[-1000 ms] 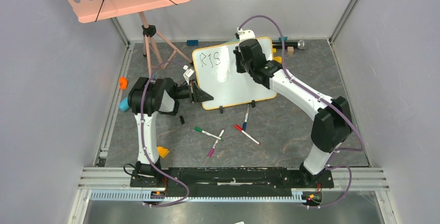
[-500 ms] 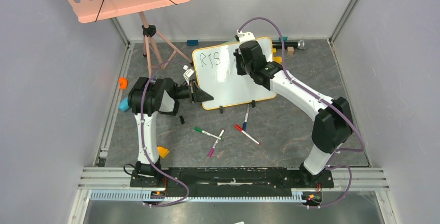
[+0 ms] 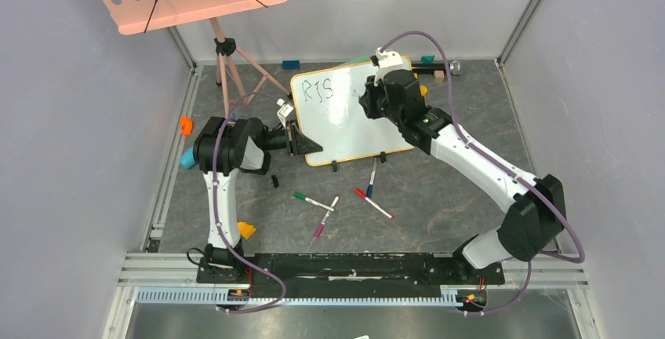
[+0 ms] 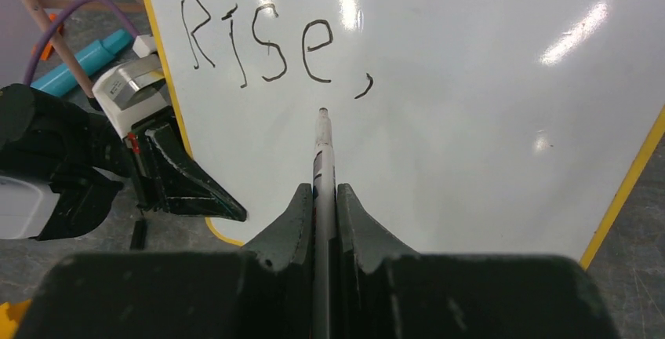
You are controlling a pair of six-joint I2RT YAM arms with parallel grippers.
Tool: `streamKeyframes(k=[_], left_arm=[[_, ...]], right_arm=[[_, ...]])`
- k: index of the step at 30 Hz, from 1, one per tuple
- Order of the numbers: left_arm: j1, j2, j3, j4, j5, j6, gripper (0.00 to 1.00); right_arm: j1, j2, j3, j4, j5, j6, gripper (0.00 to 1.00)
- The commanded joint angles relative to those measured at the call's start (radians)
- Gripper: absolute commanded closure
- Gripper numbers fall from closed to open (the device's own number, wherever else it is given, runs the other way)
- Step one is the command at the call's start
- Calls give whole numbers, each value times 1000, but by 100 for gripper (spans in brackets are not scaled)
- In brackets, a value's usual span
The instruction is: Write a sentence on the whiteboard
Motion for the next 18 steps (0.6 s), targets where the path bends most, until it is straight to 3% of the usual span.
streamKeyframes(k=[1, 9, 18], left_arm=[[-17, 31, -24, 52, 95, 69, 98], [-17, 31, -24, 52, 93, 69, 98], [-17, 29, -24, 52, 96, 70, 98]], right_arm=[[6, -58, -81, 103, -12, 38, 100], [115, -40, -111, 111, 95, 45, 100], [220, 75, -8, 73, 208, 1, 100]])
